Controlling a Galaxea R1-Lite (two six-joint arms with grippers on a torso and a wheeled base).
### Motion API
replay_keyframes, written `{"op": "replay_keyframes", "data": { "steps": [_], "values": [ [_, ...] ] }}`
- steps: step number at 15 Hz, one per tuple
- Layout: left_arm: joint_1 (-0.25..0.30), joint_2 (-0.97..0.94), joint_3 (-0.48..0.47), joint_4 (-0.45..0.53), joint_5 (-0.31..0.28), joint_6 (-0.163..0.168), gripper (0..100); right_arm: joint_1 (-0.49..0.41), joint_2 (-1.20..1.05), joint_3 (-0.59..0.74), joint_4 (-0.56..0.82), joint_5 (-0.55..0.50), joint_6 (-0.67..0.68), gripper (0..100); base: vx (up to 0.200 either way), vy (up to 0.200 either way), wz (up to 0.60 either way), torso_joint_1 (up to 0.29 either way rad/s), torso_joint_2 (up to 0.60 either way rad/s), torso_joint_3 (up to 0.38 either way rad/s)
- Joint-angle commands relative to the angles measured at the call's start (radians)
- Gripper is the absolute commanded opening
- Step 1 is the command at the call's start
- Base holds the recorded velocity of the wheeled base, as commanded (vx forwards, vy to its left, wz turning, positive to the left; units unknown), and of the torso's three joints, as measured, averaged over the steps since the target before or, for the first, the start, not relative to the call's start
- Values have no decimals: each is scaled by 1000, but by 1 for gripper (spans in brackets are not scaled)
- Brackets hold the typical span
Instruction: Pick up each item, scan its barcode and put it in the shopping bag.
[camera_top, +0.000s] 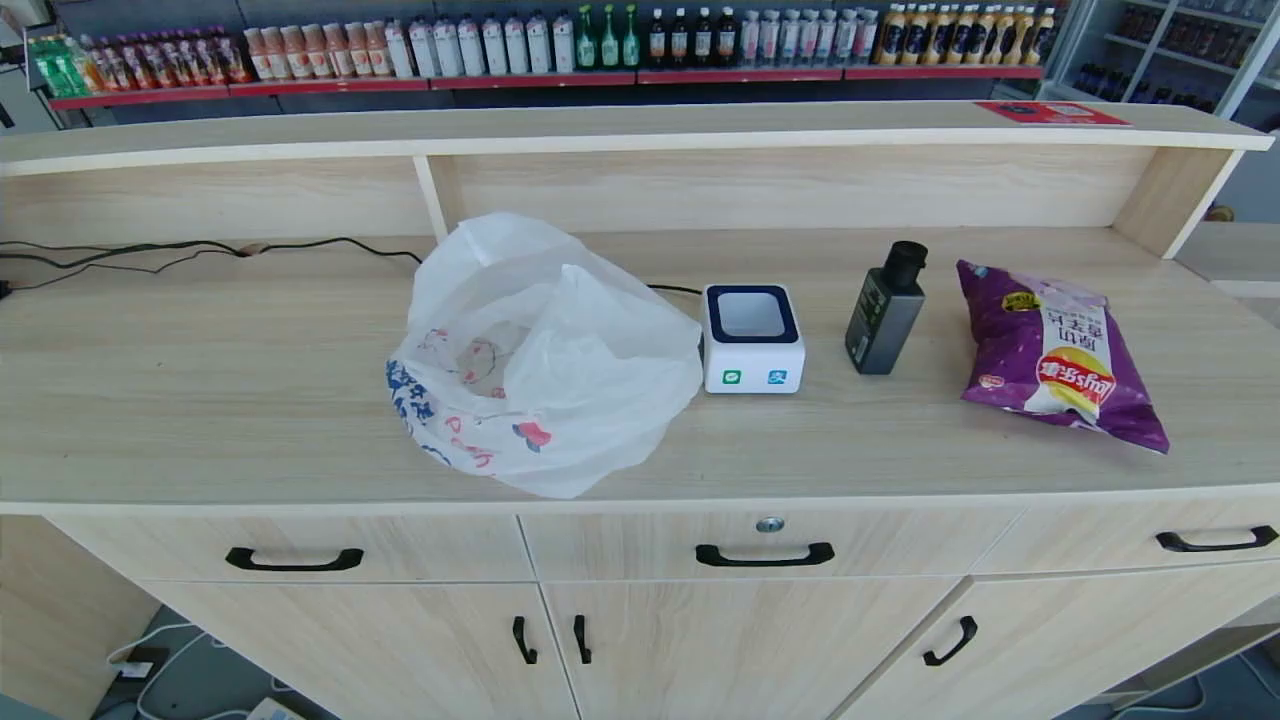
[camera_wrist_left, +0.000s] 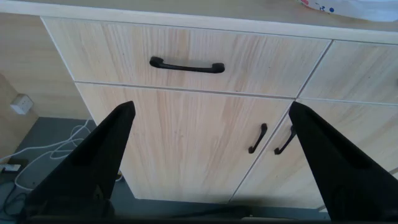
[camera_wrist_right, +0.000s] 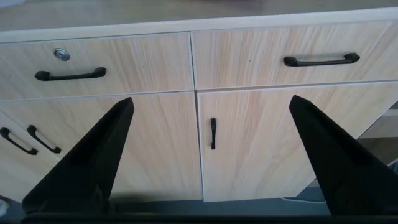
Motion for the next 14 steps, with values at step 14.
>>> {"op": "replay_keyframes", "data": {
  "steps": [14],
  "values": [
    [1,0,1,0,0,-1,100,47,1221,-1015,-709,223,-18,100,0,0,0,0,0,0]
  ]
}}
